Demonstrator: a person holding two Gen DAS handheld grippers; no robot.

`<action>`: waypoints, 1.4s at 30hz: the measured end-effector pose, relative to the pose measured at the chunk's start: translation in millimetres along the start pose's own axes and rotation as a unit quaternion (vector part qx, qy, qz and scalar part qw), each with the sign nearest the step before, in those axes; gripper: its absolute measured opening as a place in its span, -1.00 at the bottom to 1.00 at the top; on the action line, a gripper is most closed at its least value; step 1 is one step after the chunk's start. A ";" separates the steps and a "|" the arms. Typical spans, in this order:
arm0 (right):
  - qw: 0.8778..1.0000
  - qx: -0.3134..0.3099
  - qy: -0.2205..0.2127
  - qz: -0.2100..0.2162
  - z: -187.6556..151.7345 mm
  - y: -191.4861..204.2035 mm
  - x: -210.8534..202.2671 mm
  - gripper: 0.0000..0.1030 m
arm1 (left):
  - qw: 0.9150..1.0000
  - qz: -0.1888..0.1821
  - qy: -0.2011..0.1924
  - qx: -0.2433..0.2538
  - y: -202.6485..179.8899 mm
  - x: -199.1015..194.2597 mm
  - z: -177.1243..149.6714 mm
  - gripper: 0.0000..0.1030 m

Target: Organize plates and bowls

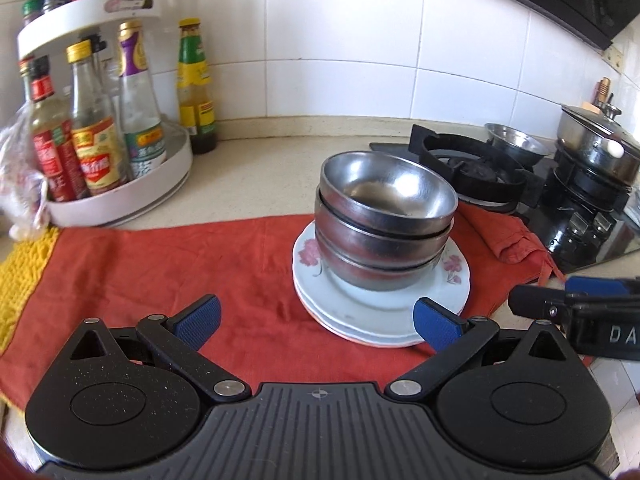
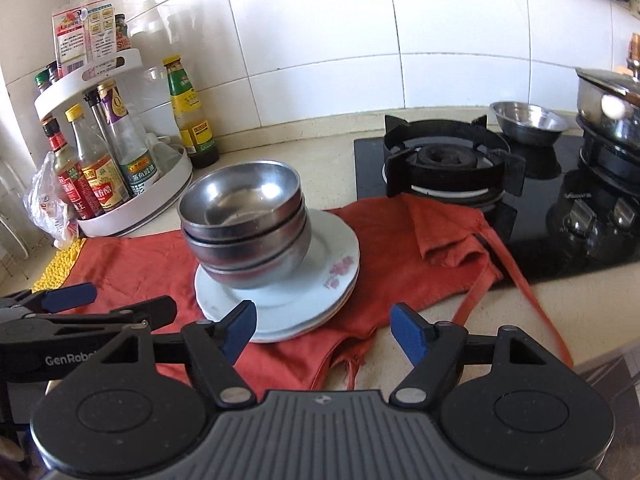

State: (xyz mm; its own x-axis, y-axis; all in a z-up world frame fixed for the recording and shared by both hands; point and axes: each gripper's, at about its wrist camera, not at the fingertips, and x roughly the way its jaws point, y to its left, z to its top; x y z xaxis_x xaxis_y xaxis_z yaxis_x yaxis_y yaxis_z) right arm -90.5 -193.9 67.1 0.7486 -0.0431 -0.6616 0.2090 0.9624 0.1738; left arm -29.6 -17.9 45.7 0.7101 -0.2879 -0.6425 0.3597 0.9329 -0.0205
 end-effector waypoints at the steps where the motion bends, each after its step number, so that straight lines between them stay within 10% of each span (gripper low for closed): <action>1: 1.000 0.002 0.001 -0.001 -1.4 -0.2 0.4 0.46 | 1.000 0.002 0.000 -0.002 -1.2 -0.9 -1.5 1.00; 42: 0.997 0.049 0.051 -0.028 -30.2 -8.6 2.7 0.47 | 0.996 0.062 0.066 0.003 -28.1 -6.7 -23.1 0.82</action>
State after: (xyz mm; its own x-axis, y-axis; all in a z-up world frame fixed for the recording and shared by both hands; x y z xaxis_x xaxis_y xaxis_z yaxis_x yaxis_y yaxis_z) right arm -109.4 -194.2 41.8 0.6668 -0.0645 -0.7424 0.3141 0.9277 0.2016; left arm -58.4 -37.2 32.9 0.6645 -0.1385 -0.7343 0.2774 0.9582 0.0702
